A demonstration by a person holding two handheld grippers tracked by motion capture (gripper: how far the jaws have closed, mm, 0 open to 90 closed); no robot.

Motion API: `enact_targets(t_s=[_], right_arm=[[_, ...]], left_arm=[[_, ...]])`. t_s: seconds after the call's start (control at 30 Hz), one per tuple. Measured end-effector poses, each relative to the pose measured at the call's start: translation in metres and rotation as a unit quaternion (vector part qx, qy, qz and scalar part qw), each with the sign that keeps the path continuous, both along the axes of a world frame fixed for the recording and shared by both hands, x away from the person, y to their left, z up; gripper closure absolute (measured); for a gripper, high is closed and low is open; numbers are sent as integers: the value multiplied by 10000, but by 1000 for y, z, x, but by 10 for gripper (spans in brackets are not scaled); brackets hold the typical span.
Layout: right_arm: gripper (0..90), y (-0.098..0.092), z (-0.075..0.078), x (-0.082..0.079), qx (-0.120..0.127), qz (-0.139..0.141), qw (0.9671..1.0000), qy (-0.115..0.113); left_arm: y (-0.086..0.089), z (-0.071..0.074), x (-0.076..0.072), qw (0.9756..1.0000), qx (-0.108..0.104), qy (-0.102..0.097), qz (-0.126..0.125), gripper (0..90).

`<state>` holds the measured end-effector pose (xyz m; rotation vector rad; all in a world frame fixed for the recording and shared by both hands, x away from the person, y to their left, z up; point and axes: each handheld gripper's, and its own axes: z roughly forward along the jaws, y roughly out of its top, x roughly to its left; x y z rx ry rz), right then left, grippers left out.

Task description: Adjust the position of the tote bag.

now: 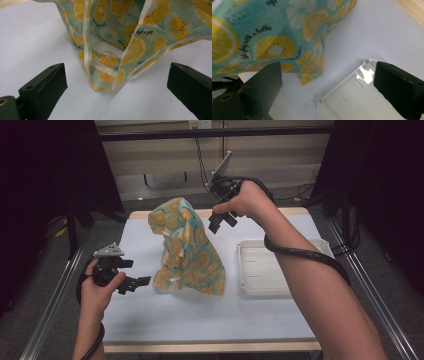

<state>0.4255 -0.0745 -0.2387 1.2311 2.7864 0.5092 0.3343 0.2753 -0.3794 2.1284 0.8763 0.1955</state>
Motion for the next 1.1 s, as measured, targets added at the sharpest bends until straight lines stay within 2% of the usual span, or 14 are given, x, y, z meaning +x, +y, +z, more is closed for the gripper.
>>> enact_targets(t_s=[0.1,0.23,0.27,0.47,0.5,1.1], right_arm=[[82,6,5,1,80,-42,9999,-43],[73,14,8,2,60,-6,10000,-69],[70,19,11,2,110,27,9999,-44],[85,31,14,4,114,103,9999,18],[87,33,15,4,131,25,9999,51],[124,48,17,5,232,73,9997,-11]], left_arm=[[-1,1,0,10000,55,-15,-40,24],[-2,-1,1,10000,66,2,-40,24],[-2,-2,1,9999,76,59,-43,24],[-2,-3,2,9999,84,60,-45,24],[-2,-3,1,9999,91,58,-44,24],[-1,-2,1,9999,101,62,6,26]])
